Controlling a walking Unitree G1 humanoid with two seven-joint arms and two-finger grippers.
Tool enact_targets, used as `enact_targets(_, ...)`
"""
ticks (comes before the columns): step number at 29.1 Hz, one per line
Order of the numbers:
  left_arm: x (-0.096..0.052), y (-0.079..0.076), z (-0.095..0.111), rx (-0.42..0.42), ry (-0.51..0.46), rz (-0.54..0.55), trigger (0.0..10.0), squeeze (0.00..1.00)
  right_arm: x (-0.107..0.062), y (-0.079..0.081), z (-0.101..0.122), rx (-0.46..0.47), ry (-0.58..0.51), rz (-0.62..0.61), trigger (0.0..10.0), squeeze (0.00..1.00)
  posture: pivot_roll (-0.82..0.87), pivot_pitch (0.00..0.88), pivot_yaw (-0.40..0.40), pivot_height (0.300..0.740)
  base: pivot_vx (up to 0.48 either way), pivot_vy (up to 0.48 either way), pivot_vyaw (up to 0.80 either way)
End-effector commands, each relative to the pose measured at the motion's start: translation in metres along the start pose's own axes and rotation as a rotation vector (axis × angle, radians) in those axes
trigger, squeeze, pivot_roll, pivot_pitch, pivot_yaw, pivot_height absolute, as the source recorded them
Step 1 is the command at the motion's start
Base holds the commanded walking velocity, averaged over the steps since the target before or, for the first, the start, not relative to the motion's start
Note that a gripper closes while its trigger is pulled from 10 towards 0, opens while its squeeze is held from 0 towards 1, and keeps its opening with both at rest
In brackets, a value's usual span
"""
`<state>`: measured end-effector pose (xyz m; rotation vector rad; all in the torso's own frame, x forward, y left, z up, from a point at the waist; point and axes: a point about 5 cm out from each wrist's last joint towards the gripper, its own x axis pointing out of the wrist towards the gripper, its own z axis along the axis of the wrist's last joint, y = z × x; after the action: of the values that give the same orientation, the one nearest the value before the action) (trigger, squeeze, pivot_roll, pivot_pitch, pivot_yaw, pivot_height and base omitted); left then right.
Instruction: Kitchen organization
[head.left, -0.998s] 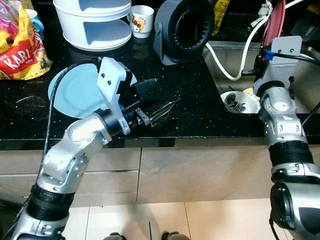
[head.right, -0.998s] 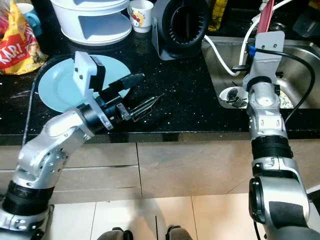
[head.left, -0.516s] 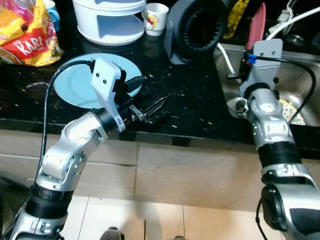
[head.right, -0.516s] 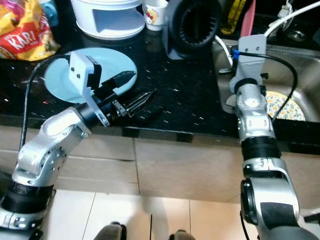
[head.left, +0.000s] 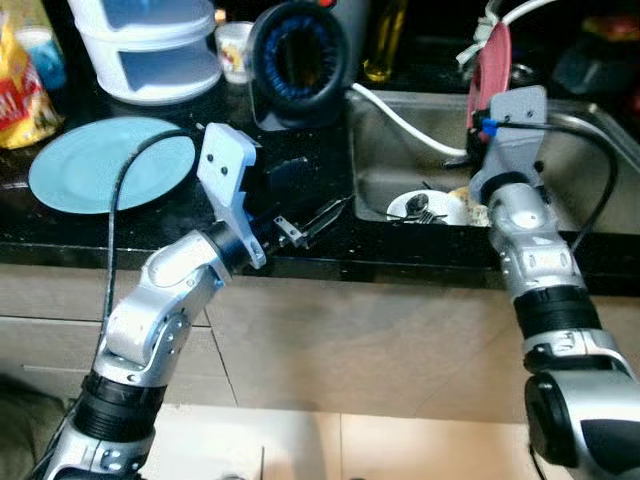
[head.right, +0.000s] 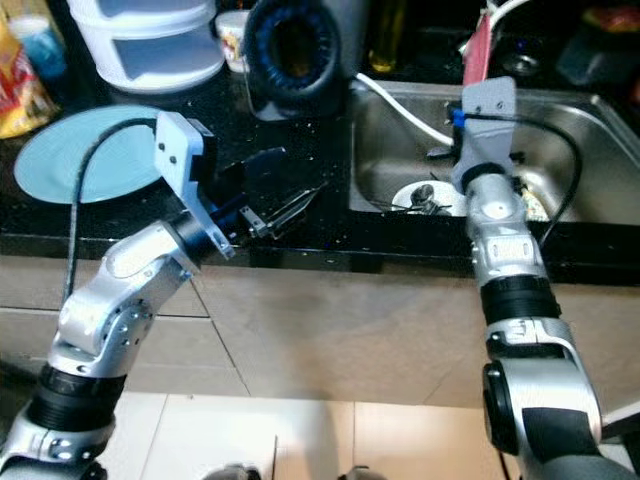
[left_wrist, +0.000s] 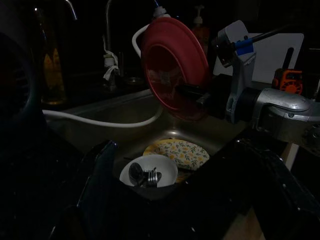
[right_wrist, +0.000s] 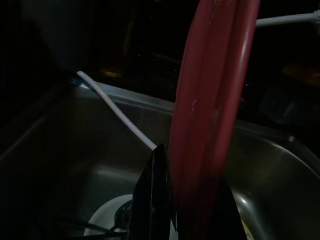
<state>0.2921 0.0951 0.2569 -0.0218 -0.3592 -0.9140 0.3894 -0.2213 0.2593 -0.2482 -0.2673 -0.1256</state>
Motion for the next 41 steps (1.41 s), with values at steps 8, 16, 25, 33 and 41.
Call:
enact_targets(8,0.0,-0.004,-0.002,0.024,0.002,0.001,10.0,0.0,0.007,0.015,0.002,-0.051,0.018,0.024,10.0,0.0,0.11,0.109,-0.073,0.74,0.0,0.0,0.0)
enact_targets(16,-0.007,-0.001,0.002,0.051,0.01,0.041,10.0,0.0,0.018,0.025,0.006,-0.161,0.065,0.028,10.0,0.0,0.12,0.152,-0.086,0.74,0.0,0.0,0.0)
enact_targets(25,-0.015,-0.004,0.003,0.079,0.047,0.046,10.0,0.0,0.021,-0.026,0.001,-0.284,0.191,-0.138,10.0,0.0,0.11,0.215,-0.085,0.74,0.0,0.0,0.0)
enact_targets(33,-0.02,-0.004,0.008,0.109,0.068,0.032,10.0,0.0,0.018,-0.064,0.0,-0.196,0.277,-0.279,10.0,0.0,0.09,0.256,-0.08,0.74,0.0,0.0,0.0)
enact_targets(41,-0.02,-0.004,0.012,0.136,0.085,0.026,10.0,0.0,0.024,-0.039,-0.004,-0.061,0.327,-0.17,10.0,0.0,0.09,0.276,-0.08,0.74,0.0,0.0,0.0)
